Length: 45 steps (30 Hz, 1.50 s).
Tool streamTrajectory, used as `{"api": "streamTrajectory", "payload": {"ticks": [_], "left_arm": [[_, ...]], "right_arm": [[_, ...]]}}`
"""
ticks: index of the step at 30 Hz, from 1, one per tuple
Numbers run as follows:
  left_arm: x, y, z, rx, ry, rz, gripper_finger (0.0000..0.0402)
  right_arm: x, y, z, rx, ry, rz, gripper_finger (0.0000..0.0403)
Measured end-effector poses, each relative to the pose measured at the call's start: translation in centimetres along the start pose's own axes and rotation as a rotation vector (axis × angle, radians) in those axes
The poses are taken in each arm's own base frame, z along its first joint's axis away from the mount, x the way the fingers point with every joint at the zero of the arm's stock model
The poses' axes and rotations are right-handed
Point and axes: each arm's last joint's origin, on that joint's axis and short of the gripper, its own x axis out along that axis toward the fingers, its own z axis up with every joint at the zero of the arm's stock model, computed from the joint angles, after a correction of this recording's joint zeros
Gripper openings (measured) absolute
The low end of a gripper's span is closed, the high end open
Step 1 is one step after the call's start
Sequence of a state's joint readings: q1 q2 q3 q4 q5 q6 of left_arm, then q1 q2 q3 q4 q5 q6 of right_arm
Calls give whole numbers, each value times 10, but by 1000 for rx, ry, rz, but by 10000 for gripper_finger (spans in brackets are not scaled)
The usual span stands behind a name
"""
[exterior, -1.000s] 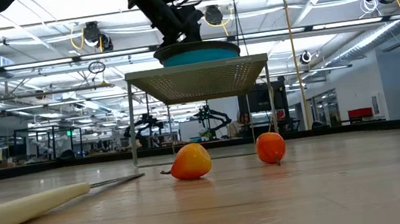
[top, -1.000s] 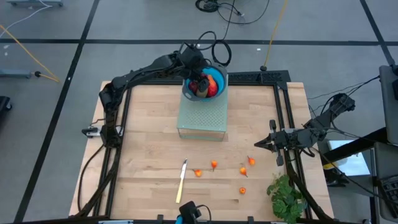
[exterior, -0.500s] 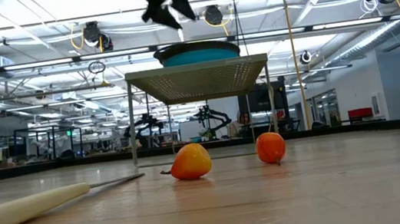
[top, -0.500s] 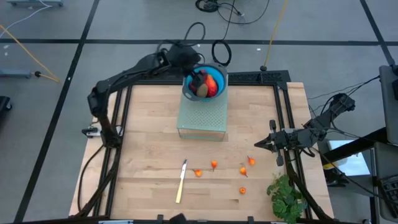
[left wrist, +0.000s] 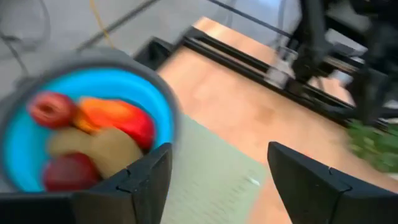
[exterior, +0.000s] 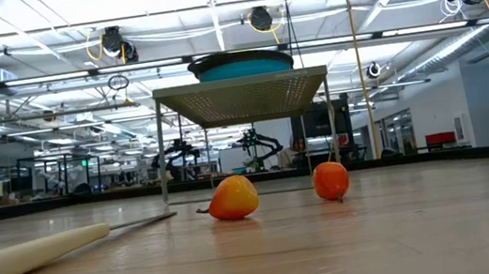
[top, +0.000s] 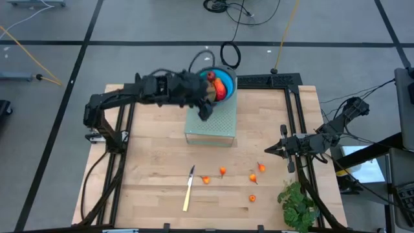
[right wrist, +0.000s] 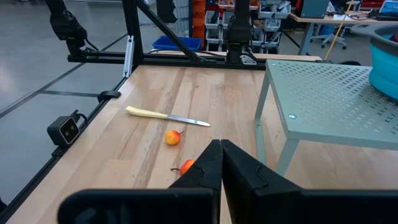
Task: Pick & Place Fruit
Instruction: Put the peach into the blue strainer bowl on the shelf
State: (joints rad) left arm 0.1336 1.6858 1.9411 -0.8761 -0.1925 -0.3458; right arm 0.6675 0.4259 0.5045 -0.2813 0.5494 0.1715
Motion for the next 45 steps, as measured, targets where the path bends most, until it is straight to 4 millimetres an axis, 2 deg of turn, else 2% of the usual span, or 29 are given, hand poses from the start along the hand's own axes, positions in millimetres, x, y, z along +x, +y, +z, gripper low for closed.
{"api": "streamTrajectory", "payload": {"ticks": [14, 20, 32, 45], "left_arm": [[-30, -94, -46, -305, 139, -208, 216], [-34, -121, -73, -464, 253, -183, 198], [-5, -168, -136, -610, 494, -23, 173], [45, -192, -184, -576, 655, 78, 172]], "right_arm": [[0, 0, 0, 0, 0, 1, 0], [0, 0, 0, -1, 1, 1, 0], [0, 0, -2, -10, 16, 1, 0], [0, -1, -4, -21, 34, -2, 0]]}}
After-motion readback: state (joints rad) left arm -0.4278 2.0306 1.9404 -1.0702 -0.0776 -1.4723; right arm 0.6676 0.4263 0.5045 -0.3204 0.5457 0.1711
